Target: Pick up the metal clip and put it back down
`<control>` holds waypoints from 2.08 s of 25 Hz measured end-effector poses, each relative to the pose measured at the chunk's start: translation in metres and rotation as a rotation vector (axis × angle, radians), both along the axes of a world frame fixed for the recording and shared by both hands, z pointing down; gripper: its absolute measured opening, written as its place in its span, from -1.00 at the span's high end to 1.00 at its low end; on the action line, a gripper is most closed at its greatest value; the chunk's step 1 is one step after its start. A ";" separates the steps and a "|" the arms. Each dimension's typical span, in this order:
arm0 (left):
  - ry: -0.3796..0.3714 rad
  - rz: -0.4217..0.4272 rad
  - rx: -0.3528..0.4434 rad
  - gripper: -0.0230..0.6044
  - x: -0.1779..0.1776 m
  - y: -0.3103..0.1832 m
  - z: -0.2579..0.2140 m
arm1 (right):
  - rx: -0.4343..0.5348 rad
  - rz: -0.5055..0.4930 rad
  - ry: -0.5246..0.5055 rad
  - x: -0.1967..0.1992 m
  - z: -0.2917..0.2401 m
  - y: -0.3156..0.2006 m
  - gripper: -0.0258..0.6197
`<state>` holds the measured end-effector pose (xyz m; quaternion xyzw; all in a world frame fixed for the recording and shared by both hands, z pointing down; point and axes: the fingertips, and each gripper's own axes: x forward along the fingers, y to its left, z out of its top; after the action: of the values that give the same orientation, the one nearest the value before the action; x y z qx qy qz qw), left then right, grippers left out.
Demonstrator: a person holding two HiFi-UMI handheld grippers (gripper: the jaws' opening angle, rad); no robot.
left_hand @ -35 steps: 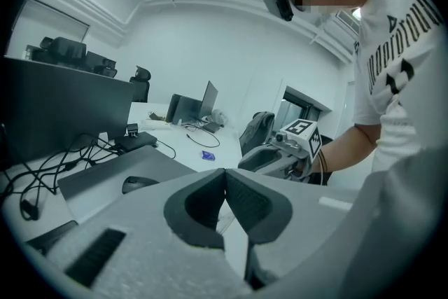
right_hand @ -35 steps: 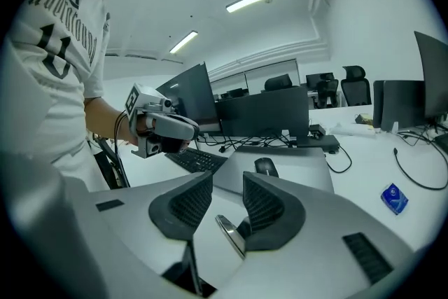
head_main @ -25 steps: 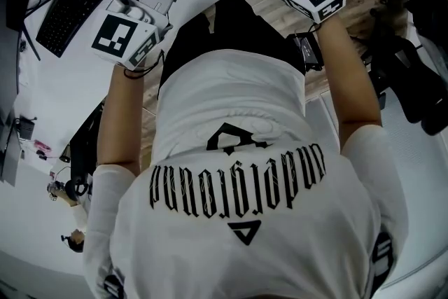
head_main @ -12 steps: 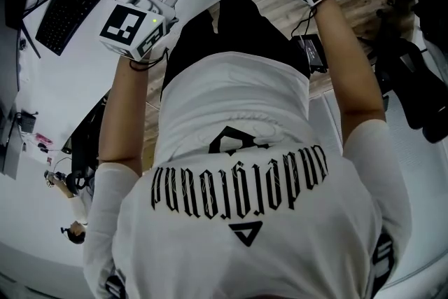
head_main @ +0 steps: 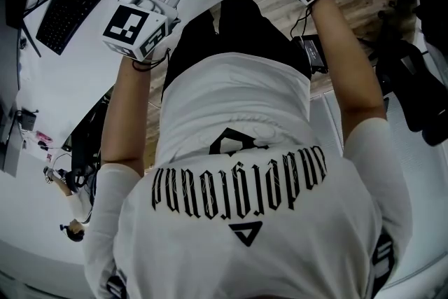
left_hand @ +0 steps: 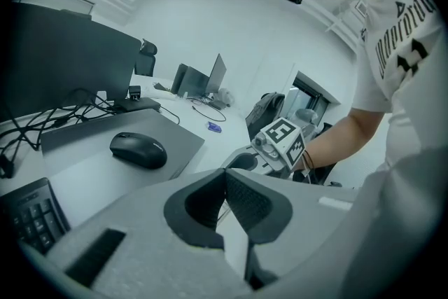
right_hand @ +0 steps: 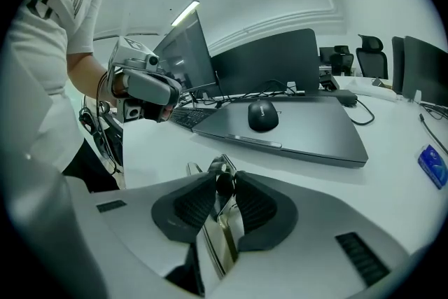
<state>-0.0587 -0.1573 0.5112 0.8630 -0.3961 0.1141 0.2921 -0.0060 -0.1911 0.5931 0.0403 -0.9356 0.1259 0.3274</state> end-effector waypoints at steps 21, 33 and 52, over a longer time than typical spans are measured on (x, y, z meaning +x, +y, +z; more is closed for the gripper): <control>-0.012 0.041 0.022 0.88 -0.007 0.036 -0.023 | 0.056 0.023 -0.022 -0.002 -0.043 0.049 0.81; -0.052 0.074 0.147 0.88 -0.040 0.079 -0.084 | 0.181 0.138 -0.068 -0.009 -0.124 0.097 0.81; -0.013 0.112 0.318 0.88 -0.060 0.155 -0.172 | 0.387 0.301 -0.170 -0.012 -0.249 0.169 0.82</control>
<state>-0.1183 -0.0025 0.3387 0.9184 -0.3622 0.0715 0.1424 -0.0180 -0.0218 0.3437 0.2300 -0.9499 -0.0052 0.2114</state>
